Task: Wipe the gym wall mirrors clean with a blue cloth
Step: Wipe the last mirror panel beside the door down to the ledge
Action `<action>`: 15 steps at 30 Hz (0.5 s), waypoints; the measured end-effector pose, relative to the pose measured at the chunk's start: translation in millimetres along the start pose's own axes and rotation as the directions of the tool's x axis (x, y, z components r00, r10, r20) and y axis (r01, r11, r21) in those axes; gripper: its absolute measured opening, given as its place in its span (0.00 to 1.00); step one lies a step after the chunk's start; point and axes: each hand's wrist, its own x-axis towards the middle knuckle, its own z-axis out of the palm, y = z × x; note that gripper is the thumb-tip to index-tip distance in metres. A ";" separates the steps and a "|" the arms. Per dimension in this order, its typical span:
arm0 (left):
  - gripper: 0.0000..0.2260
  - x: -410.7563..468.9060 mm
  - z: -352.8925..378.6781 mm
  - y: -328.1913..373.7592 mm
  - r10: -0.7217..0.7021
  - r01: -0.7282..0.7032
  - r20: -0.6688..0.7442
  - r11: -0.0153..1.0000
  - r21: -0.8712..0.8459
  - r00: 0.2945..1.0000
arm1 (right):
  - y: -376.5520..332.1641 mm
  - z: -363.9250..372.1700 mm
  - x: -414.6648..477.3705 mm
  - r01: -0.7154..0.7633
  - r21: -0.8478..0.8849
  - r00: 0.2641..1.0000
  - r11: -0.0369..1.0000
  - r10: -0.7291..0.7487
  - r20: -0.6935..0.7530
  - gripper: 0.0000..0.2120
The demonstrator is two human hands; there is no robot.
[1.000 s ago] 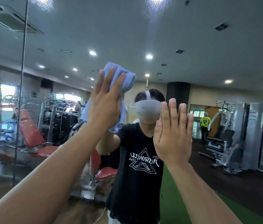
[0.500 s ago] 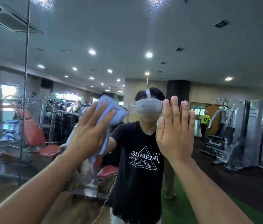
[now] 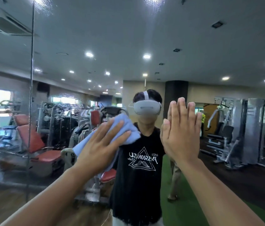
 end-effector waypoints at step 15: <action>0.36 56.9 -18.6 -41.6 -0.327 0.320 -0.084 0.943 -0.090 0.941 | -82.8 -4.5 16.1 0.078 0.099 0.997 0.992 -0.077 -0.011 0.27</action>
